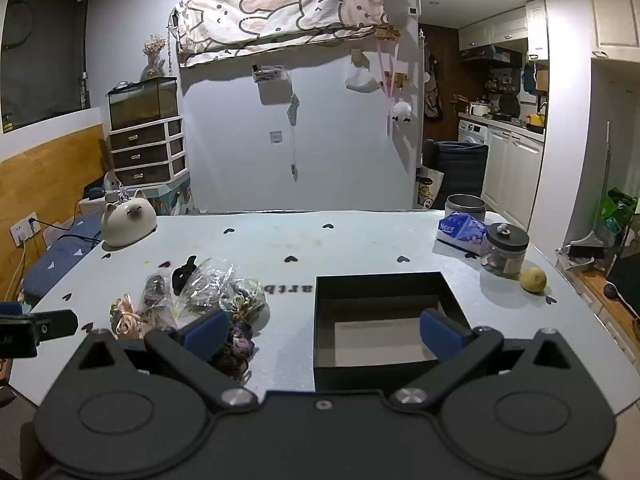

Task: Organize soft objects

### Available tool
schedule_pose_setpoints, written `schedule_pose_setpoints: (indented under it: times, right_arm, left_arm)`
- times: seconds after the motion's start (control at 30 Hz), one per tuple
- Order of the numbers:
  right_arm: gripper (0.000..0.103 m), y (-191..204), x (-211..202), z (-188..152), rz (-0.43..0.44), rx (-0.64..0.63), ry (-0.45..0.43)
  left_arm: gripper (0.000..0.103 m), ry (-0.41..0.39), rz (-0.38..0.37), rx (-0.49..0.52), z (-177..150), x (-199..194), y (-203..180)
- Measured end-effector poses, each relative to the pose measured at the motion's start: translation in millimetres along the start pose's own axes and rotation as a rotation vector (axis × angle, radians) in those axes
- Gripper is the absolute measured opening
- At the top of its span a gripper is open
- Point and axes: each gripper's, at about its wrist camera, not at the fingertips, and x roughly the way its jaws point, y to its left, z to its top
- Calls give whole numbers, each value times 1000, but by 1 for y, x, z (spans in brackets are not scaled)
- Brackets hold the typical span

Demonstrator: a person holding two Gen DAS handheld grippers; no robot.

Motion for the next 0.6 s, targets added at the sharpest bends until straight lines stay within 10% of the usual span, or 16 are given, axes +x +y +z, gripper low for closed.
schedule_pose_setpoints:
  times: [0.6]
  right_arm:
    - [103, 1, 1, 1, -5, -3, -1]
  left_arm:
    - [103, 0, -1, -8, -3, 0, 1]
